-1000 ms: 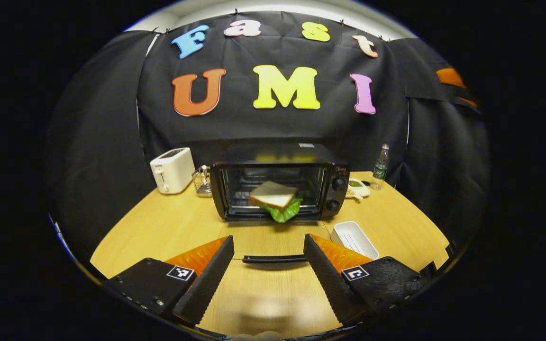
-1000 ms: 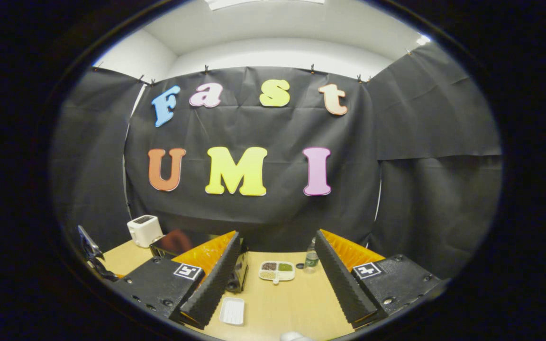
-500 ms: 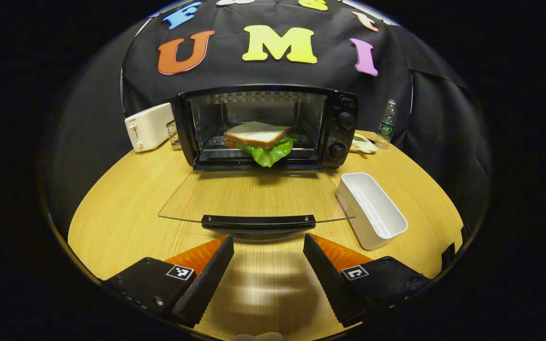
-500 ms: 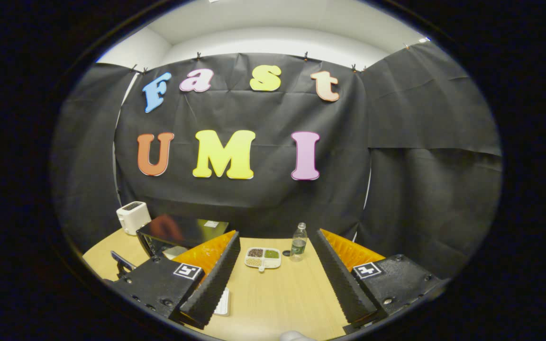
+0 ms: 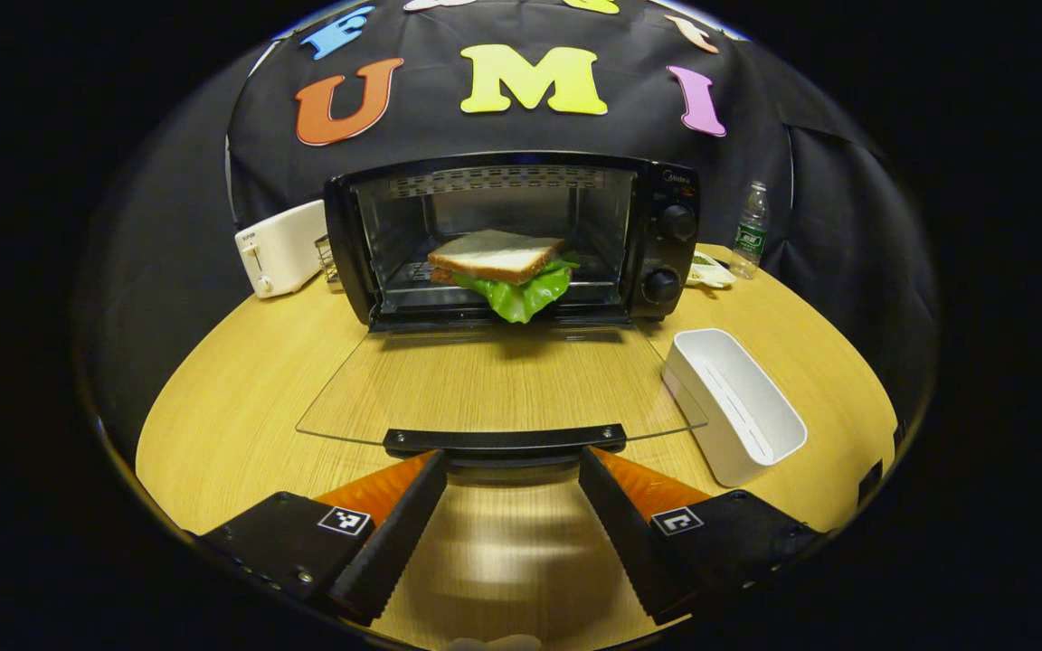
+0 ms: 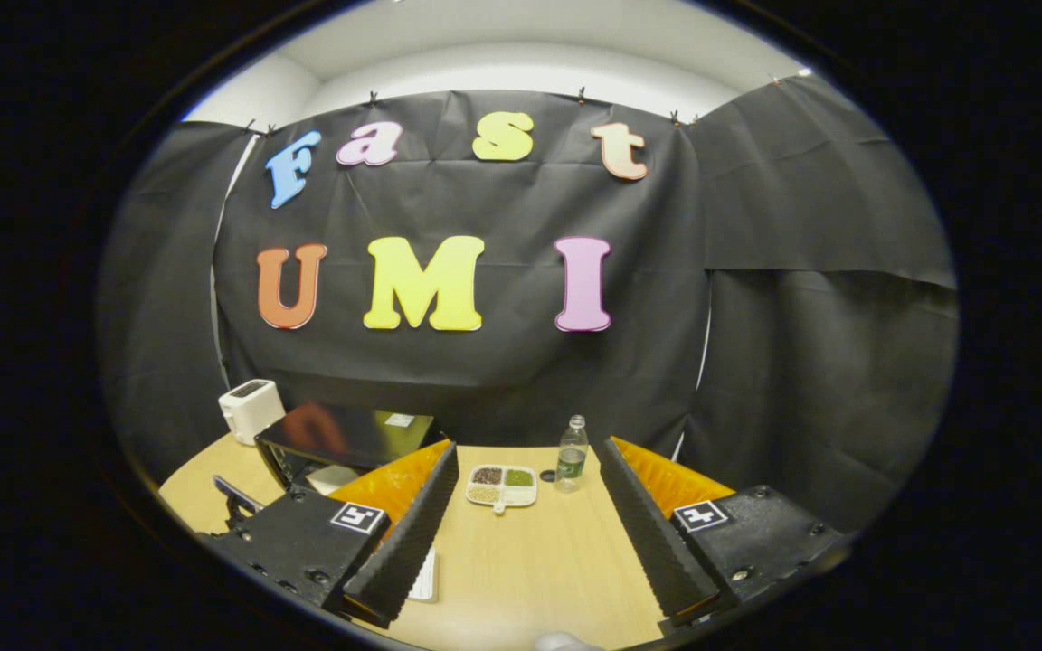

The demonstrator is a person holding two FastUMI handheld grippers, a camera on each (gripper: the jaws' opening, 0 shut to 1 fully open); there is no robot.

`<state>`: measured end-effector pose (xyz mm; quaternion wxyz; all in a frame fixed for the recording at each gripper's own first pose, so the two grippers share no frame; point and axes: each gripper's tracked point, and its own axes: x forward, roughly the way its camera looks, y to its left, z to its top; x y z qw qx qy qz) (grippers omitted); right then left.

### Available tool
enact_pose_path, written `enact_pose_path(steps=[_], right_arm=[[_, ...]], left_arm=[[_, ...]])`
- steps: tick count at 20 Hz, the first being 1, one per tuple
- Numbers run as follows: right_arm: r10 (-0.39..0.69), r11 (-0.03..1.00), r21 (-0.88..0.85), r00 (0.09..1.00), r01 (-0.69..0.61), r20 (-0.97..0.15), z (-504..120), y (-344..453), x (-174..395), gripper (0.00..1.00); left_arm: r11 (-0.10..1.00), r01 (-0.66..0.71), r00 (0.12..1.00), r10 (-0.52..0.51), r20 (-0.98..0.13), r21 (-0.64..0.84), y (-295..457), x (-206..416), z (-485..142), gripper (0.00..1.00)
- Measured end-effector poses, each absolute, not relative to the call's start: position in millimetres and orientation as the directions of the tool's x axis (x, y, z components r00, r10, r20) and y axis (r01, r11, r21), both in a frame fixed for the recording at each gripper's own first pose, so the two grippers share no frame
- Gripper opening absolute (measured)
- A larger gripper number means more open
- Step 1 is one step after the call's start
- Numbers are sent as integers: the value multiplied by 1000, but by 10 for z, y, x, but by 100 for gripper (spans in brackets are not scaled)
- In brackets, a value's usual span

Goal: Open the electric oven with the left hand, put the food in, and close the electric oven.

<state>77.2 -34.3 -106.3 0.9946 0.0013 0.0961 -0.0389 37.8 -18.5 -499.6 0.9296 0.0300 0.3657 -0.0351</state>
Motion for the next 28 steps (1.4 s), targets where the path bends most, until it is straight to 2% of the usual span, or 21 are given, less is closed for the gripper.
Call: enact_pose_path(steps=[1,5,6,7,12,13,14,15,16,17,18,19,23,24,25,26,28], right_arm=[[-75,997,-3,979,76,-190,-1054,-346,803,95],[-59,998,3,979,61,-196,-1064,-304,820,95],[-55,998,5,978,57,-203,-1068,-286,821,100],[-53,998,6,978,56,-201,-1052,-301,812,95],[-58,998,-5,976,59,-212,-1079,-322,814,95],[-55,998,-4,974,55,-219,-1108,-316,813,100],[-54,999,-2,972,55,-227,-1128,-311,806,100],[-50,999,5,971,53,-232,-1149,-306,807,96],[-49,999,9,970,53,-237,-1158,-309,809,96],[-50,998,10,969,55,-241,-1183,-322,802,100],[-54,998,9,968,58,-246,-1199,-337,805,95],[-59,998,8,966,63,-253,-1213,-355,797,100],[-55,998,16,962,61,-269,-1276,-347,774,100],[-52,998,12,962,58,-268,-1266,-340,774,95],[-53,998,8,961,57,-270,-1261,-339,778,95],[-51,998,9,962,55,-267,-1267,-332,779,100],[-52,998,8,961,57,-270,-1275,-338,776,100]], left_arm=[[996,84,735,-39,-677,34,-183,386,-4969,97],[996,72,767,-22,-641,51,-100,590,-4785,96],[998,56,771,-25,-636,29,-94,568,-4759,96],[999,49,769,-30,-638,12,-116,520,-4759,96],[998,60,734,-34,-679,14,-142,308,-4974,96],[998,56,727,-34,-685,10,-151,304,-5013,96],[999,52,721,-31,-692,10,-154,303,-5045,96],[999,51,721,-28,-693,12,-146,330,-5052,96],[998,56,725,-36,-688,7,-157,370,-5063,96],[998,58,724,-37,-689,7,-169,376,-5063,96],[998,66,729,-42,-683,9,-184,387,-5052,95],[997,72,730,-41,-682,17,-182,379,-5055,95],[998,59,719,-36,-694,9,-185,334,-5120,93],[998,56,717,-26,-697,20,-157,344,-5138,93],[998,57,715,-32,-698,13,-158,338,-5141,94],[998,55,714,-37,-700,3,-171,359,-5143,94],[998,60,720,-38,-693,7,-165,372,-5141,93]])
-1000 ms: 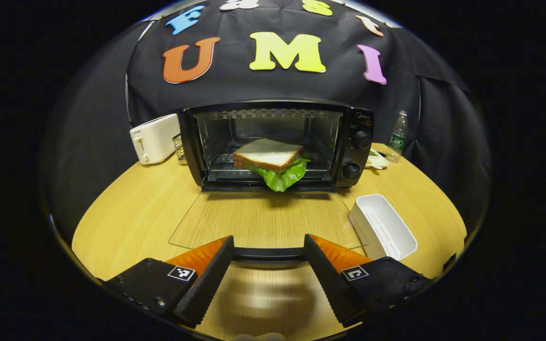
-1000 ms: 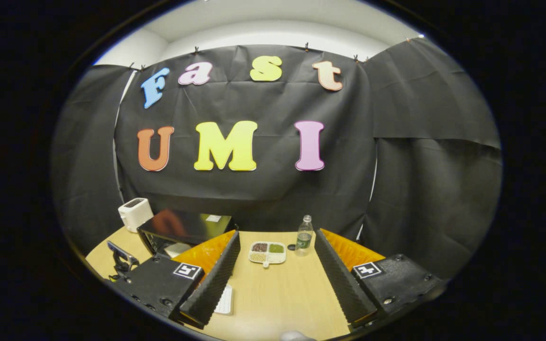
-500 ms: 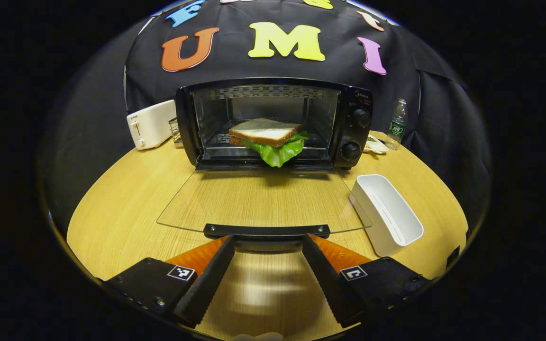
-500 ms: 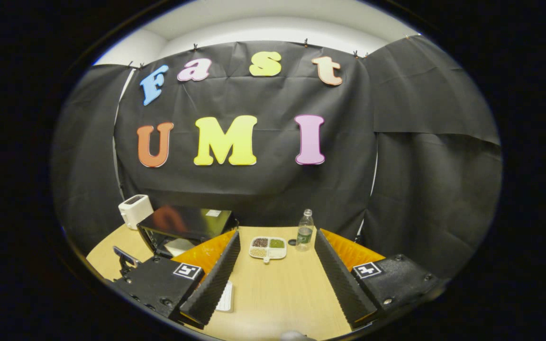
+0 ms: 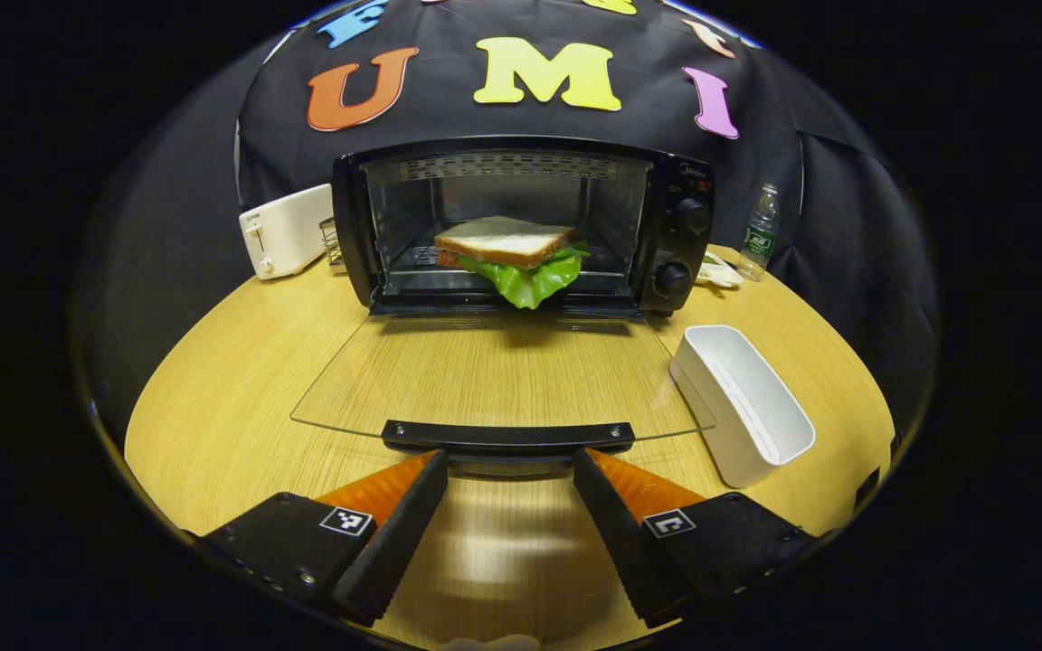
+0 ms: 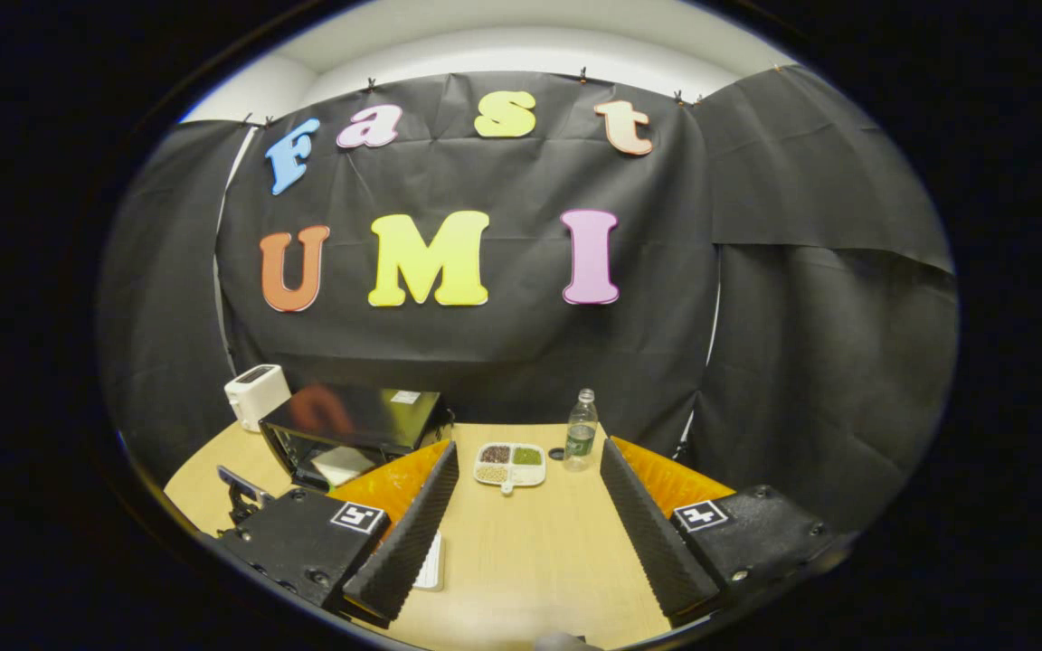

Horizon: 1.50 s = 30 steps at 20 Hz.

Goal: Open the electric oven with the left hand, put the food in, and close the electric oven.

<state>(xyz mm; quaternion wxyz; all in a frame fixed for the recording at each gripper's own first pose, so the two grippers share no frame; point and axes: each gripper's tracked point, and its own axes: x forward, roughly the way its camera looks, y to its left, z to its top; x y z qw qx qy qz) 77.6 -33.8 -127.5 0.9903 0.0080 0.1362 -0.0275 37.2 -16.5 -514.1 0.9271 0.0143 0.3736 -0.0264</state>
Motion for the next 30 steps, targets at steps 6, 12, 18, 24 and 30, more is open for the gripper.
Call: enact_pose_path(steps=[6,12,18,24,30], right_arm=[[-47,999,14,965,52,-258,-1215,-323,775,96],[-41,998,36,973,51,-229,-1105,-321,820,96],[-45,997,49,974,58,-222,-1097,-352,850,100],[-60,996,56,974,74,-217,-1066,-393,862,96],[-73,995,50,975,86,-211,-1038,-433,861,100]], left_arm=[[998,65,719,-42,-693,6,-155,417,-5031,94],[997,71,761,-44,-648,15,-152,562,-4600,94],[998,69,818,-53,-572,6,-150,1017,-4025,95],[997,74,848,-51,-528,23,-137,1452,-3837,96],[994,95,885,-56,-462,60,-153,1698,-3674,96]])
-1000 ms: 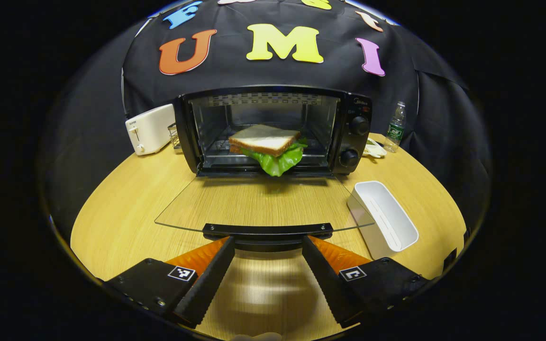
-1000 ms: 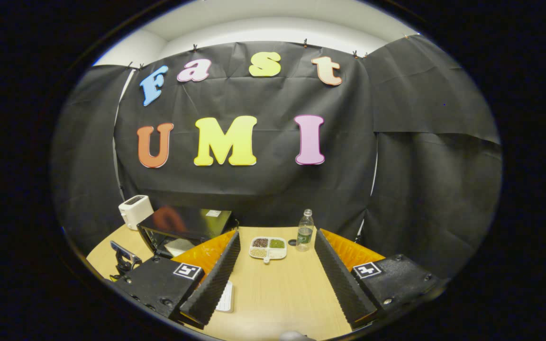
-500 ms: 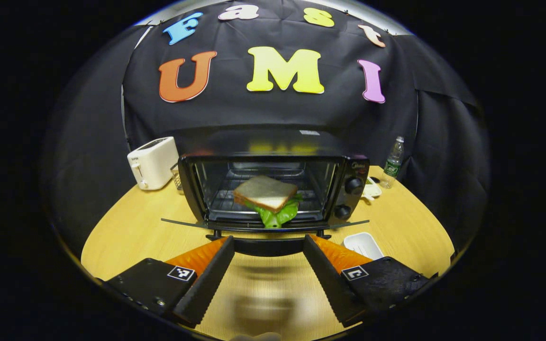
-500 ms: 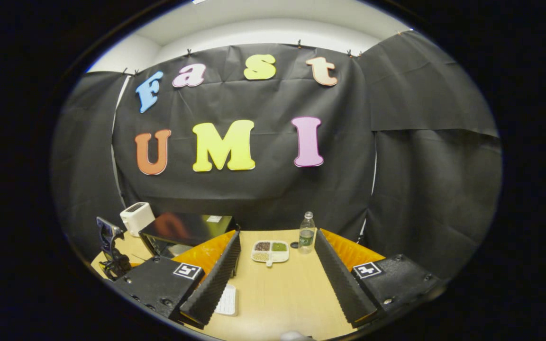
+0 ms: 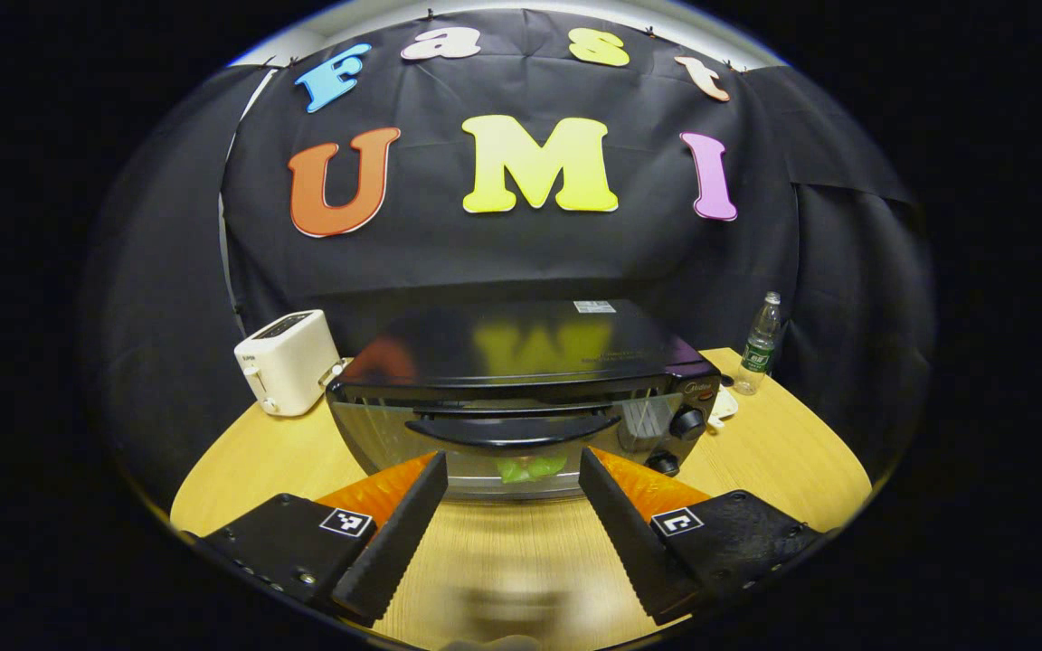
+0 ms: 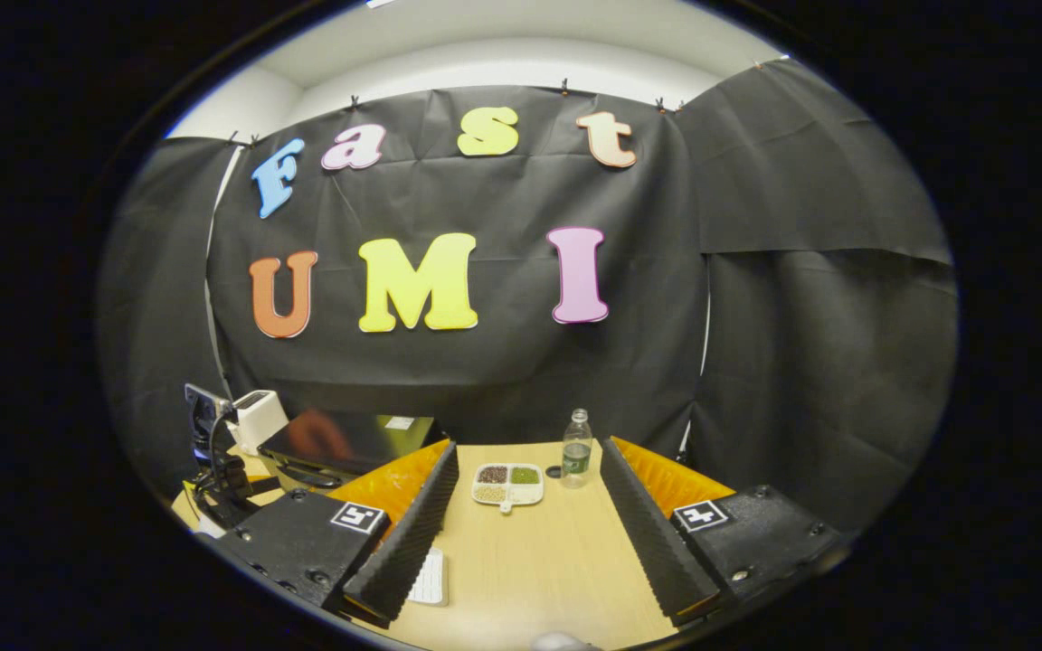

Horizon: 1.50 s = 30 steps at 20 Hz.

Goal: Open the electric oven with the left hand, put the food in, and close the electric oven.

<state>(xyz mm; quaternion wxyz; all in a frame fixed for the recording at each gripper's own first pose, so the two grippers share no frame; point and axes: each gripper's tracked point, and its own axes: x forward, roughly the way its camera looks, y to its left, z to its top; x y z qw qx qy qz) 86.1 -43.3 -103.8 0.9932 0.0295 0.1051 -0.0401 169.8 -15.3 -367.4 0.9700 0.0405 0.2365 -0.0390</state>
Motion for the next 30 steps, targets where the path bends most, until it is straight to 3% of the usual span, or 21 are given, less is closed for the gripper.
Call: enact_pose_path(steps=[1,2,3,4,8,10,11,15,16,20,21,22,24,26,27,28,30], right_arm=[[-75,995,50,974,87,-214,-1047,-440,864,95],[-74,995,50,973,87,-216,-1058,-445,860,100],[-74,995,49,973,87,-217,-1053,-439,855,95],[-74,995,47,974,86,-213,-1038,-433,850,100],[-67,997,33,978,75,-197,-948,-396,826,100],[-59,997,39,981,67,-183,-883,-355,834,100],[-56,997,35,982,63,-178,-850,-331,825,95],[-23,999,24,990,26,-138,-639,-158,830,95],[-21,999,22,991,24,-135,-602,-124,827,100],[7,999,33,994,-4,-107,-421,88,812,95],[11,999,40,995,-7,-101,-393,131,794,100],[12,999,46,996,-8,-91,-352,160,783,96],[6,999,46,998,-3,-70,-285,198,762,100],[0,999,49,998,3,-56,-217,229,737,95],[-3,998,55,999,5,-52,-205,249,724,100],[-4,998,62,999,6,-45,-173,265,710,95],[-9,998,59,999,12,-41,-147,278,685,95]], left_arm=[[993,96,885,-56,-462,64,-159,1736,-3701,96],[993,98,884,-61,-464,58,-171,1761,-3723,96],[994,98,880,-63,-470,51,-179,1788,-3734,96],[994,96,883,-62,-465,50,-178,1809,-3715,96],[993,95,896,-56,-441,67,-149,1755,-3523,96],[994,93,906,-63,-419,52,-153,1657,-3258,96],[996,87,913,-64,-403,37,-149,1597,-3082,96],[997,61,958,-46,-284,46,-36,1330,-2096,96],[997,61,966,-47,-255,46,-8,1268,-1869,96],[999,23,990,-17,-141,44,212,1025,-1001,96],[999,20,993,-15,-114,49,237,966,-828,96],[999,18,996,-13,-93,48,252,917,-702,96],[999,23,997,-20,-74,39,258,810,-521,96],[999,29,998,-27,-61,39,284,707,-428,96],[999,28,998,-26,-66,39,316,685,-446,96],[999,31,998,-29,-62,38,333,661,-435,96],[999,32,997,-29,-72,39,354,631,-421,96]])
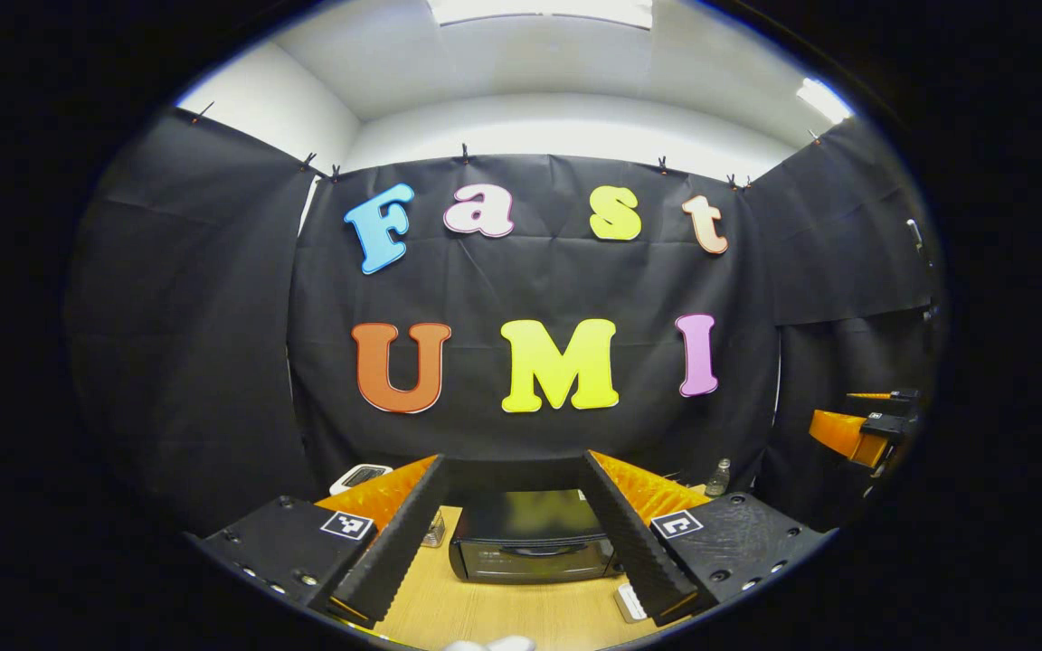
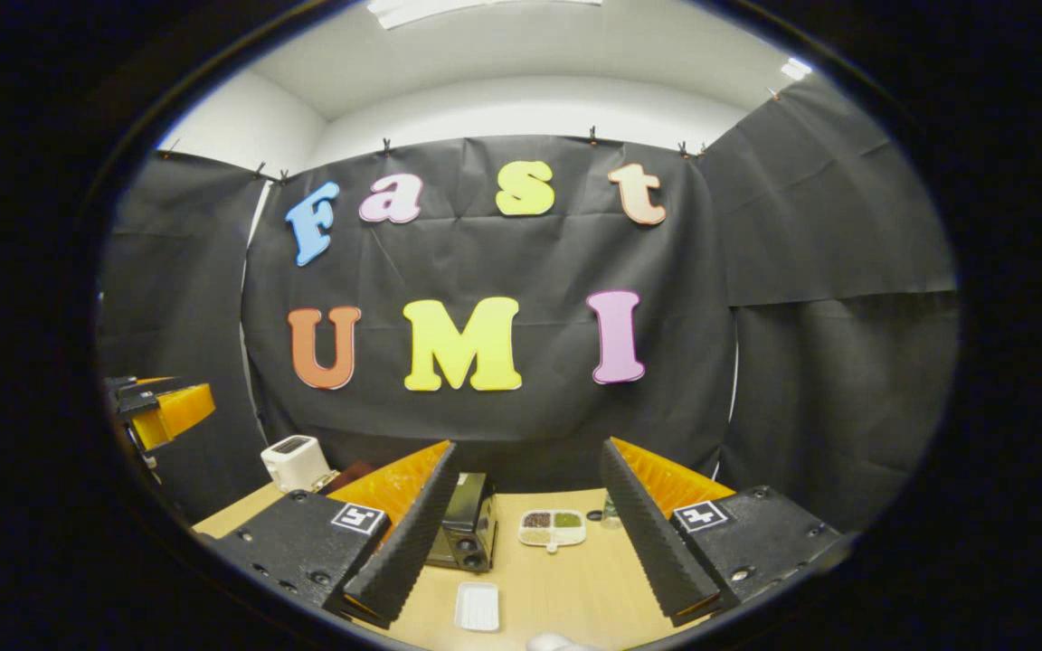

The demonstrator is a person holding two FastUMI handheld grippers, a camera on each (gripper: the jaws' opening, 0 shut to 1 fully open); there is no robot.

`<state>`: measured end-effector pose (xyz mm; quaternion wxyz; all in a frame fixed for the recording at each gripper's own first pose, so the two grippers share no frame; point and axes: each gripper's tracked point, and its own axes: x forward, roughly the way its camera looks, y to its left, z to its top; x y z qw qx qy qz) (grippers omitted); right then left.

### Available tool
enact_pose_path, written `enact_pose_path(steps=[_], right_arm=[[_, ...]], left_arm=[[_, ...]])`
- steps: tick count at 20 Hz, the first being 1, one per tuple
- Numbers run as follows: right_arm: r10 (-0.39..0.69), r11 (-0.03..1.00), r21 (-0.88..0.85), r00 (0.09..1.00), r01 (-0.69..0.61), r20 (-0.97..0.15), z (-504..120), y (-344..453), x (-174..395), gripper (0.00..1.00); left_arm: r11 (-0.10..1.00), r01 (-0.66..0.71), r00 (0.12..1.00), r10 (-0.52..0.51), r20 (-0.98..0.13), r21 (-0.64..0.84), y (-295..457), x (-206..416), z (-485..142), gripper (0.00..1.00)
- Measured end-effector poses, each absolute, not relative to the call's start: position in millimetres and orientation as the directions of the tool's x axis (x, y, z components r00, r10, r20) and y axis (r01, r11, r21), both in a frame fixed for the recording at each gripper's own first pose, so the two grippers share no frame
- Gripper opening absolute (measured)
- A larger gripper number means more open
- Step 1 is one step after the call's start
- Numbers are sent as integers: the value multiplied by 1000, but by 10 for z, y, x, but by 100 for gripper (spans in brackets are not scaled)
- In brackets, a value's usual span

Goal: Open the electric oven with the left hand, put the food in, and close the electric oven.

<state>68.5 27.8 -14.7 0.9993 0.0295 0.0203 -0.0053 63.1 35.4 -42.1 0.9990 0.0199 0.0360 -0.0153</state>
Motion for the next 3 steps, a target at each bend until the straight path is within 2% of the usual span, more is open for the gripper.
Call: enact_pose_path(steps=[1,2,3], right_arm=[[-9,998,59,999,12,-40,-152,301,681,100],[-6,998,60,999,9,-40,-139,327,679,95],[-9,998,58,999,11,-40,-138,331,660,100]], left_arm=[[999,31,997,-28,-70,41,370,610,-411,96],[999,29,997,-26,-70,42,390,602,-404,96],[999,31,997,-28,-67,39,390,584,-396,96]])
